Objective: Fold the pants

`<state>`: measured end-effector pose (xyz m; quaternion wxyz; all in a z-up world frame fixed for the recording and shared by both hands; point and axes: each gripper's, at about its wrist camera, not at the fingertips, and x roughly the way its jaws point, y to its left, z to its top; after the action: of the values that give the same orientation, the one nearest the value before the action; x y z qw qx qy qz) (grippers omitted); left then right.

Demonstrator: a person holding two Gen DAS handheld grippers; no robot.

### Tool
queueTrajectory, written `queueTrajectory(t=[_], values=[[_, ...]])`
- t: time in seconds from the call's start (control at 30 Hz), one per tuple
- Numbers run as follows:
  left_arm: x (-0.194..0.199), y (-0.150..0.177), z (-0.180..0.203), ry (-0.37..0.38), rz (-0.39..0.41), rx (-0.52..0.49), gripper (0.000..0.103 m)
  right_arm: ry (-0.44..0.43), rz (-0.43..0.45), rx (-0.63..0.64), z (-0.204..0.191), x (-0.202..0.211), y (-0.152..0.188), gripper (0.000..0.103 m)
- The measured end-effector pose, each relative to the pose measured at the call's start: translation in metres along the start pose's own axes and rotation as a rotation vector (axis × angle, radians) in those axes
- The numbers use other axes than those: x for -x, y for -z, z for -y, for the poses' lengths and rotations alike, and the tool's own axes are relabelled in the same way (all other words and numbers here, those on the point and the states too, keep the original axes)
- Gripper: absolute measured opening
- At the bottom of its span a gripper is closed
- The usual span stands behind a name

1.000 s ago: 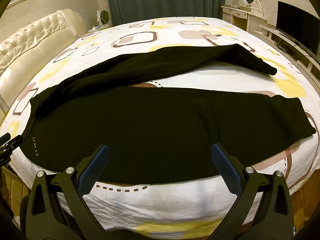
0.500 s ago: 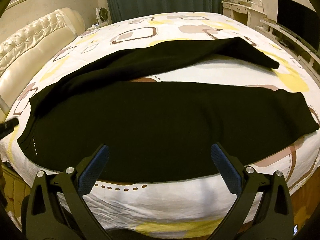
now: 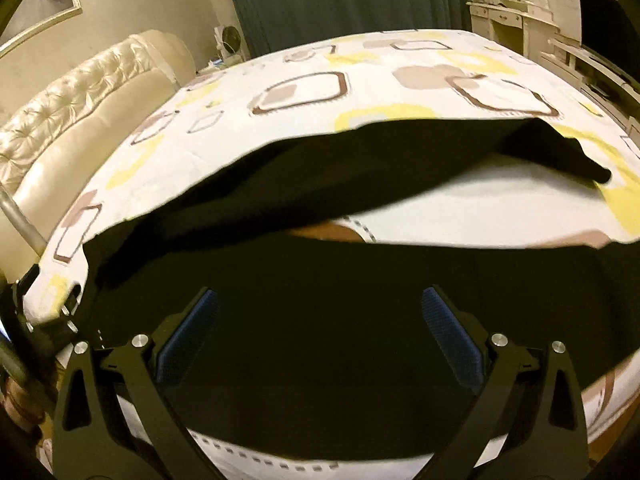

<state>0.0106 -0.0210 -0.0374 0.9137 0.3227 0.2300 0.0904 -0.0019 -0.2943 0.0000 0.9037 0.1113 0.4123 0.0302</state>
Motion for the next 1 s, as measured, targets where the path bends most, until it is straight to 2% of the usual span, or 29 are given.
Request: queueTrajectory(t=[0.07, 0.23, 0.3, 0.37, 0.43, 0.6, 0.63, 0.7, 0.73, 0.77, 0.87, 0.93, 1.0], values=[[-0.003, 0.008, 0.008, -0.078, 0.051, -0.082, 0.098, -0.014, -0.001, 0.0, -0.003, -0.006, -0.004, 0.101], [-0.027, 0.015, 0.027, -0.141, 0.103, -0.241, 0.098, -0.045, -0.025, -0.033, -0.005, -0.026, -0.001, 0.101], [-0.039, 0.015, 0.029, -0.123, 0.099, -0.264, 0.098, -0.053, -0.042, -0.052, -0.004, -0.033, 0.002, 0.101], [-0.055, 0.011, 0.024, -0.071, 0.057, -0.24, 0.098, -0.06, -0.059, -0.068, -0.004, -0.04, 0.006, 0.101], [-0.065, 0.008, 0.02, -0.054, 0.034, -0.236, 0.098, -0.06, -0.076, -0.075, -0.004, -0.045, 0.01, 0.101], [-0.063, 0.008, 0.022, -0.056, 0.085, -0.283, 0.097, -0.054, -0.088, -0.068, -0.004, -0.054, 0.011, 0.101], [-0.059, 0.01, 0.023, -0.061, 0.11, -0.292, 0.095, -0.057, -0.088, -0.074, -0.003, -0.055, 0.011, 0.101], [-0.063, 0.015, 0.029, -0.075, 0.121, -0.334, 0.078, -0.06, -0.092, -0.08, -0.003, -0.058, 0.01, 0.101], [-0.068, 0.018, 0.033, -0.086, 0.111, -0.37, 0.065, -0.062, -0.095, -0.082, -0.003, -0.059, 0.01, 0.101], [-0.073, 0.018, 0.034, -0.081, 0.099, -0.39, 0.061, -0.065, -0.099, -0.082, -0.004, -0.061, 0.01, 0.101], [-0.072, 0.018, 0.03, -0.056, 0.089, -0.375, 0.062, -0.072, -0.105, -0.075, -0.009, -0.063, 0.01, 0.101], [-0.073, 0.018, 0.027, -0.06, 0.096, -0.377, 0.066, -0.074, -0.105, -0.064, -0.013, -0.064, 0.01, 0.101], [-0.077, 0.016, 0.025, -0.029, 0.082, -0.379, 0.065, -0.073, -0.11, -0.06, -0.015, -0.067, 0.009, 0.101]])
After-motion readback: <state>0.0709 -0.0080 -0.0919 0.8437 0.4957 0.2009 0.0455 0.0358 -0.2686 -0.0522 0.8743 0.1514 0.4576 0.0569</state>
